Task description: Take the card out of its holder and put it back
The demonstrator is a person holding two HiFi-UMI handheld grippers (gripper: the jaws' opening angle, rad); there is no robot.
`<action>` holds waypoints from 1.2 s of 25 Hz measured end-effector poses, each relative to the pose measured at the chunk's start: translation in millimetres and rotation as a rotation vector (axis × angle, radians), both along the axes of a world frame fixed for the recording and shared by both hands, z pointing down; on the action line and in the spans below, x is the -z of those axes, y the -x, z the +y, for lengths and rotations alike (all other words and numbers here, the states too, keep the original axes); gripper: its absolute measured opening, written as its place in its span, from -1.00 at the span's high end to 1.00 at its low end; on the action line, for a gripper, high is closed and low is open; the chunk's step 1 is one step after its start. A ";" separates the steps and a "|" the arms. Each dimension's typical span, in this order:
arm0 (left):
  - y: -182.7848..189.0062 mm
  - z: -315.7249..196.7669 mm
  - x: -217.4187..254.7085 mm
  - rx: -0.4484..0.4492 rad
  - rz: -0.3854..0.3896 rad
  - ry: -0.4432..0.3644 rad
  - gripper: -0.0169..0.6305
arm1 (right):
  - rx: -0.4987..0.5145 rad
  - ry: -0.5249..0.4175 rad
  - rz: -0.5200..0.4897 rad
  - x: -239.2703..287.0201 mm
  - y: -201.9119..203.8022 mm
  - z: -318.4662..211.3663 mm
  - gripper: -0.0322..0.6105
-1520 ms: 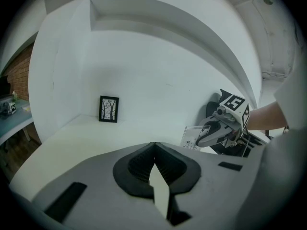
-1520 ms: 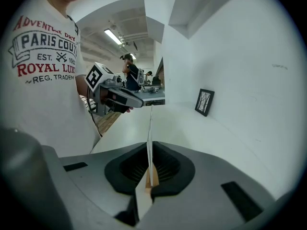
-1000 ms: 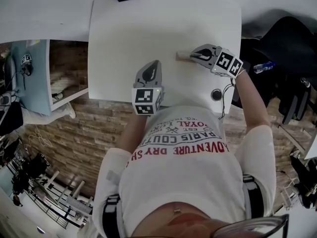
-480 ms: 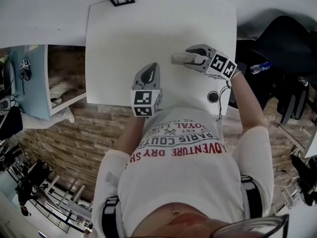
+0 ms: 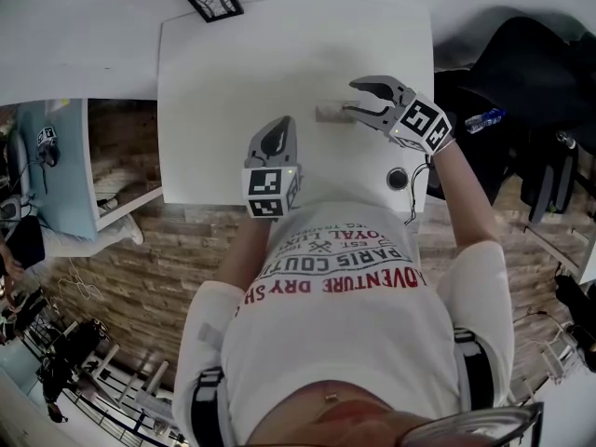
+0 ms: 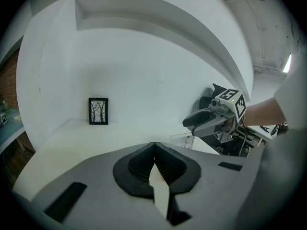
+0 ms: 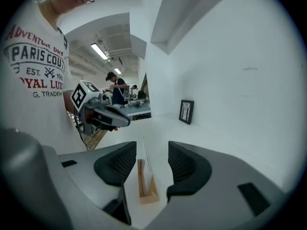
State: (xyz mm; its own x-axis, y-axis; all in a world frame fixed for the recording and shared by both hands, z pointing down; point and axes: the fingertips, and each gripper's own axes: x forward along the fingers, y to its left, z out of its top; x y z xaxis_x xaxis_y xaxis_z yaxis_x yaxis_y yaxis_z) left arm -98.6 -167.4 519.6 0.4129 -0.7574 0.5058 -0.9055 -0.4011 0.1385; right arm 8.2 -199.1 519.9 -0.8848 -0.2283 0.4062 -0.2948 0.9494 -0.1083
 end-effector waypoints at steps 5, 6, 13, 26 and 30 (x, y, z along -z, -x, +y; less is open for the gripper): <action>-1.3 -4.1 8.9 -0.010 0.020 -0.027 0.87 | -0.123 -0.053 -0.081 42.1 -5.1 -1.6 0.55; -1.8 -4.7 11.5 -0.010 0.024 -0.034 0.87 | -0.153 -0.065 -0.089 48.1 -7.0 -1.1 0.62; -12.6 -12.1 31.8 -0.047 0.057 -0.090 0.87 | -0.375 -0.124 -0.052 53.8 -21.0 7.3 0.77; -29.6 -12.5 53.7 -0.149 0.080 -0.154 0.87 | -0.896 -0.103 -0.013 39.1 -38.7 29.1 0.82; -23.8 -8.7 50.0 -0.161 0.086 -0.144 0.87 | -0.953 -0.113 -0.010 37.7 -36.9 40.0 0.82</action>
State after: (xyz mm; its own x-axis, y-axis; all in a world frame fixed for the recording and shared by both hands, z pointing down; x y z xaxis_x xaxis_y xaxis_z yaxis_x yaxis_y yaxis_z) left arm -74.8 -176.0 469.6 0.5714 -0.7400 0.3548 -0.8154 -0.5609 0.1433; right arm 45.1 -159.1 482.2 -0.3099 -0.8912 0.3313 -0.9481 0.3157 -0.0378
